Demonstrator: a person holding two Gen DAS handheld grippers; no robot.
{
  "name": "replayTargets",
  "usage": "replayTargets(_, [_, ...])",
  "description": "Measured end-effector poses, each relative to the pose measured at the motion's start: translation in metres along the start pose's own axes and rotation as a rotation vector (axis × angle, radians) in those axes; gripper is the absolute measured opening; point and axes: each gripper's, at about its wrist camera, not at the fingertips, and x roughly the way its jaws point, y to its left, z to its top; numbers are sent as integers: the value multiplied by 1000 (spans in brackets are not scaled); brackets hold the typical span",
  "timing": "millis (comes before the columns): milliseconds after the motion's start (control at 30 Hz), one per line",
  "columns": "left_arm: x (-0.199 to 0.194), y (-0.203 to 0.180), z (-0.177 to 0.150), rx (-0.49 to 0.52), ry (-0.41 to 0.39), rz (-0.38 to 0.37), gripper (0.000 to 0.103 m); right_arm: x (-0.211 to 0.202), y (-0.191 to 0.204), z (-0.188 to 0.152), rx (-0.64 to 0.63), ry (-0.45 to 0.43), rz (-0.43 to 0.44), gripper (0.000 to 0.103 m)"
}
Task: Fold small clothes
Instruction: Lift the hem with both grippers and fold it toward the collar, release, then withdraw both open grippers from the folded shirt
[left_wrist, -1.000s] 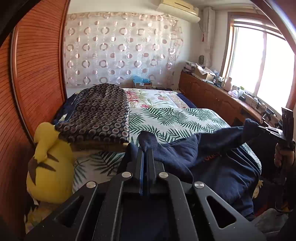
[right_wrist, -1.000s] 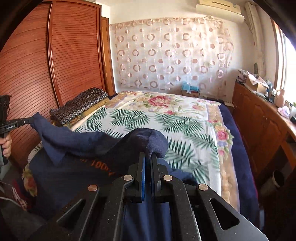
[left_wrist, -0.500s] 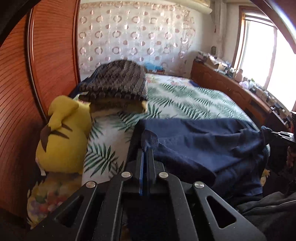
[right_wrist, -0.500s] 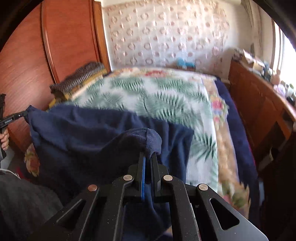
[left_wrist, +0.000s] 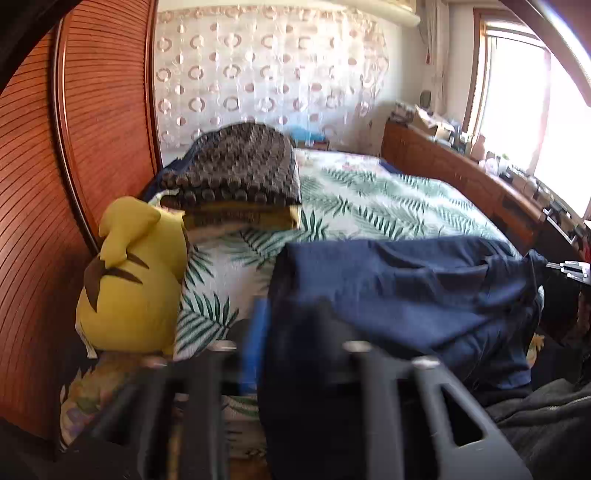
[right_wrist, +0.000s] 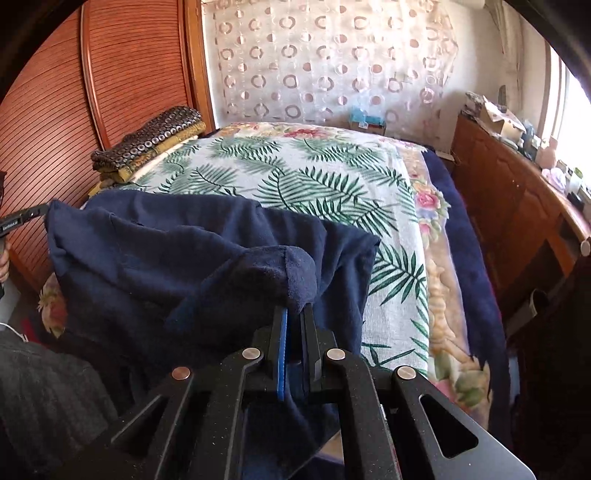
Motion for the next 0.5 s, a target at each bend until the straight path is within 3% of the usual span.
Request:
replayTargets(33, [-2, 2, 3, -5, -10, -5, 50, -4, 0, 3, -5, -10, -12, 14])
replayTargets(100, [-3, 4, 9, -11, -20, -3, 72, -14, -1, -4, -3, -24, -32, 17])
replayTargets(167, [-1, 5, 17, -3, -27, -6, 81, -20, -5, 2, 3, -39, -44, 25])
replayTargets(267, [10, 4, 29, 8, -24, -2, 81, -25, -9, 1, -6, -55, -75, 39])
replayTargets(400, [31, 1, 48, 27, -22, 5, 81, -17, -12, 9, -7, -71, -108, 43])
replayTargets(500, [53, -1, 64, 47, -4, -1, 81, 2, -16, 19, -2, -67, -99, 52])
